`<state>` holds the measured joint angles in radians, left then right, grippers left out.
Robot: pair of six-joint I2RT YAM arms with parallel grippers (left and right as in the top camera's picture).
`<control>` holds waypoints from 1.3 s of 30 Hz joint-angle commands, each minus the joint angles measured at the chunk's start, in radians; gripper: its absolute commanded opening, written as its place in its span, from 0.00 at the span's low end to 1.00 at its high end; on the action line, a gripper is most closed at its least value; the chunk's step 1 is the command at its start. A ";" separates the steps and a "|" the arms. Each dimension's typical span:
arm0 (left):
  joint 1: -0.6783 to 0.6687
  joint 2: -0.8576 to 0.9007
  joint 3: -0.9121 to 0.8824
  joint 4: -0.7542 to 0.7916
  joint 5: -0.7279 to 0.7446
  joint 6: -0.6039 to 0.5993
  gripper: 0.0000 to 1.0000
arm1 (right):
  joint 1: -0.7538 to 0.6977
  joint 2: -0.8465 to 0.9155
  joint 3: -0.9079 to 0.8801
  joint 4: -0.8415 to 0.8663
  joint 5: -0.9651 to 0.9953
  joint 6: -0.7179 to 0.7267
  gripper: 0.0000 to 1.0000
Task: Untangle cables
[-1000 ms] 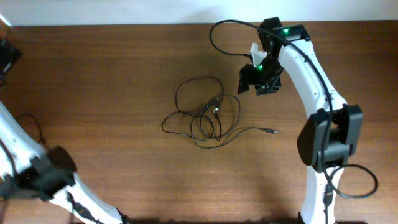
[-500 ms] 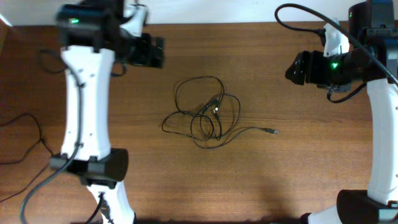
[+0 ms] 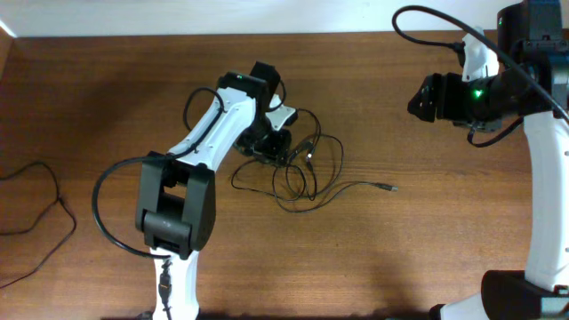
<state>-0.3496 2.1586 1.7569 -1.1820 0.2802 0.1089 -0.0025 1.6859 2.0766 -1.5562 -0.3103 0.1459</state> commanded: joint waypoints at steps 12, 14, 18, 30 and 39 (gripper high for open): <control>-0.001 0.024 -0.068 0.042 0.013 -0.033 0.00 | -0.004 0.005 0.003 0.001 0.009 -0.011 0.79; 0.005 0.018 0.056 -0.036 0.013 -0.034 0.00 | -0.004 0.005 0.003 0.003 0.008 -0.011 0.79; 0.005 0.004 0.483 -0.256 0.017 -0.033 0.00 | -0.004 0.005 0.003 0.004 0.008 -0.011 0.79; 0.007 0.003 1.294 -0.347 0.251 -0.060 0.00 | -0.004 0.006 -0.002 0.008 0.009 -0.011 0.79; 0.136 -0.135 1.381 -0.063 0.248 -0.304 0.00 | -0.001 0.031 -0.025 0.012 -0.014 -0.010 0.79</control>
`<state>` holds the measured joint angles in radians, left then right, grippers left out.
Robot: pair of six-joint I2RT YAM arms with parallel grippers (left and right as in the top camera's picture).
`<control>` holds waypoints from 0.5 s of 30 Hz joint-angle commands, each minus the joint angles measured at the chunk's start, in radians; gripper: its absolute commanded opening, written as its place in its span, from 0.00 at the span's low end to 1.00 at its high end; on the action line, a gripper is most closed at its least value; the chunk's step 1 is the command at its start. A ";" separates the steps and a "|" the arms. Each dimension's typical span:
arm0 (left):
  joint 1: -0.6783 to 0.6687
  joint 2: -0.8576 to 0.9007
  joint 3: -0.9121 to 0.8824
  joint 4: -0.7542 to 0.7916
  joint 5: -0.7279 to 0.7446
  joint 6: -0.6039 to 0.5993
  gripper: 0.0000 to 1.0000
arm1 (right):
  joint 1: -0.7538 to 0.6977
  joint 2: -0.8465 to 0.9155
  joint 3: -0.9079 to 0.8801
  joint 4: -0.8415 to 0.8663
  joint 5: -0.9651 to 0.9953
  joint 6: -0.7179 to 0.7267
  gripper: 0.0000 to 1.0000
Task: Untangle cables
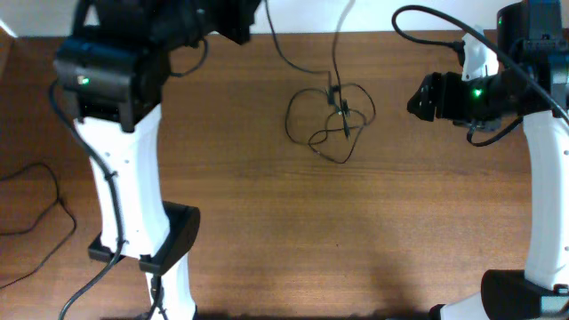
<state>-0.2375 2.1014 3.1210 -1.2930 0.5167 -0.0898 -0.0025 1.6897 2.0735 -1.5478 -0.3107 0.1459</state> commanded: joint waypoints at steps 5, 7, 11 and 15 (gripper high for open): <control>0.024 -0.127 0.017 0.090 0.011 -0.226 0.00 | 0.060 0.104 -0.075 0.103 -0.159 -0.006 0.78; 0.024 -0.131 0.017 0.111 0.011 -0.266 0.00 | 0.093 0.140 -0.078 0.141 -0.169 0.033 0.77; 0.024 -0.139 0.017 0.143 0.011 -0.303 0.00 | 0.136 0.219 -0.078 0.235 -0.176 0.143 0.77; 0.024 -0.146 0.017 0.148 0.011 -0.303 0.00 | 0.159 0.274 -0.078 0.336 -0.240 0.163 0.77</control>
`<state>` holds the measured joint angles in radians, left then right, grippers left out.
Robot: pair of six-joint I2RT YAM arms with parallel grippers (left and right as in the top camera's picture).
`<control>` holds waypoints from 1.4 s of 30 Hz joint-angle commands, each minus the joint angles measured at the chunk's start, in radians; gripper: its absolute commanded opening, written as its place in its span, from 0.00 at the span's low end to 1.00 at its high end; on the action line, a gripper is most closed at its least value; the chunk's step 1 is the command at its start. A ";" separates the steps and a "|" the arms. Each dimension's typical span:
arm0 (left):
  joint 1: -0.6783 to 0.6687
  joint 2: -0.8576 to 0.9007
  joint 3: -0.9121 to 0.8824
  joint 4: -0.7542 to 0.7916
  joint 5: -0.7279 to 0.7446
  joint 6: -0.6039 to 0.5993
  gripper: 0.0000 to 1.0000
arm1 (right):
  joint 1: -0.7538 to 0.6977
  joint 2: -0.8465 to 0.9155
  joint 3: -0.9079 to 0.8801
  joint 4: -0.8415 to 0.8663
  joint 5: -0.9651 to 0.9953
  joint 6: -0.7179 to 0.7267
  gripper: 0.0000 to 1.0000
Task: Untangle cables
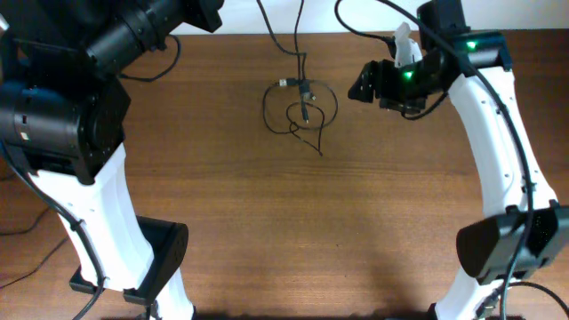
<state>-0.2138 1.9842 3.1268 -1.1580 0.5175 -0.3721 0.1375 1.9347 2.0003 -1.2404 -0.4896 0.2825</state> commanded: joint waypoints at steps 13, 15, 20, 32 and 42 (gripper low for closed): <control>0.044 -0.061 0.011 0.055 0.010 -0.021 0.00 | 0.077 0.154 -0.012 0.079 0.045 0.076 0.05; 0.104 -0.081 0.011 0.093 0.008 -0.023 0.00 | 0.073 0.154 -0.013 0.069 0.077 0.078 0.04; 0.303 -0.135 0.011 0.091 -0.134 -0.055 0.00 | 0.023 0.154 -0.013 0.051 0.080 0.078 0.04; 0.533 -0.135 -0.346 -0.006 -0.256 0.014 0.00 | 0.013 0.154 -0.014 -0.043 0.137 0.036 0.04; 0.855 -0.135 -0.945 0.293 -0.256 0.022 0.00 | 0.013 0.154 -0.014 -0.070 0.136 0.036 0.04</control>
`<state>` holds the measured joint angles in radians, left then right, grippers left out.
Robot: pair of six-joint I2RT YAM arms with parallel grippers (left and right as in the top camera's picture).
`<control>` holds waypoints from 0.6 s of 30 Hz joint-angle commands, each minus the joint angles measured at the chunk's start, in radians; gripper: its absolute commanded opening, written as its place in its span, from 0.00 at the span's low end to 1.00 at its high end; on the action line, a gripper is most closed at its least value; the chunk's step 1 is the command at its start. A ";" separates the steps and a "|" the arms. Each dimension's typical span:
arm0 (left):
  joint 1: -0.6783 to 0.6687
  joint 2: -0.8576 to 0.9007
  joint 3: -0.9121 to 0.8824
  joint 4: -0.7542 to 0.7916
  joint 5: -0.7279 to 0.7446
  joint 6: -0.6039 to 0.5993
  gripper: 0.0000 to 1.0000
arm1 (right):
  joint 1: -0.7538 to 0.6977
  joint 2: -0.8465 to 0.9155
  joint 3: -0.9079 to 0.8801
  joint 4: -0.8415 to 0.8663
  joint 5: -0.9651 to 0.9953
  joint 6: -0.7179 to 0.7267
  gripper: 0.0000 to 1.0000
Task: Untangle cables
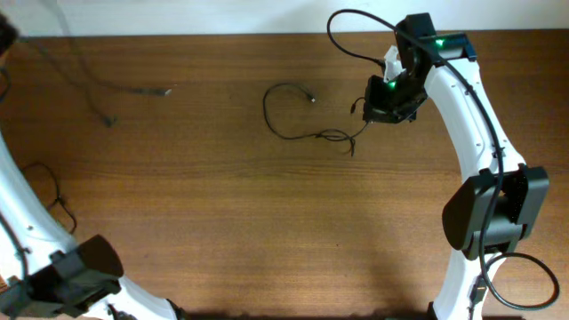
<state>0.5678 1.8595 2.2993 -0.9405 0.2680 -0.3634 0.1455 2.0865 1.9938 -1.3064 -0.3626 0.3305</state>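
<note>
A black cable [277, 127] lies on the table in an open loop. One plug end [312, 97] rests at the top, and the other end climbs to my right gripper [366, 110]. That gripper appears shut on it, with a short tip sticking out to its left. A second thin cable [133, 88], blurred, stretches across the upper left, apart from the first. It has a plug [166, 90] at its right end and runs off the top-left corner. Of my left arm [22, 222] only the white links at the left edge show; its gripper is out of view.
The left arm's base [80, 271] stands at the bottom left, with a dark lead [49, 182] looping on the table beside it. The right arm's base [493, 213] stands at the right, its own black lead [342, 31] arching above the gripper. A white wall borders the table's far edge.
The hanging tangle at top centre has come apart. One cable now lies on the table with the right gripper at its end. The other is at the upper left, where the left arm has swung.
First my left gripper was down on the tangle mid-table, the right arm far to the right. Then the tangle hung high from the raised left arm. The right gripper came beside it. Now the two cables lie apart.
</note>
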 commanded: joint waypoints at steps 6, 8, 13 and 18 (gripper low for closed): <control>0.168 0.001 -0.503 0.454 -0.174 0.022 0.00 | 0.006 0.002 -0.008 -0.019 0.009 -0.012 0.04; 0.165 0.042 -0.570 0.551 -0.190 0.065 0.00 | 0.010 0.002 -0.008 -0.023 0.009 -0.012 0.04; 0.159 0.243 -0.579 0.542 -0.191 0.157 0.00 | 0.013 0.002 -0.008 -0.034 0.009 -0.012 0.04; 0.162 0.399 -0.579 0.423 -0.222 0.156 0.52 | 0.016 0.002 -0.008 -0.033 0.010 -0.012 0.04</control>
<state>0.7315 2.1986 1.7283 -0.4740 0.0795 -0.2283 0.1513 2.0865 1.9930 -1.3365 -0.3626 0.3290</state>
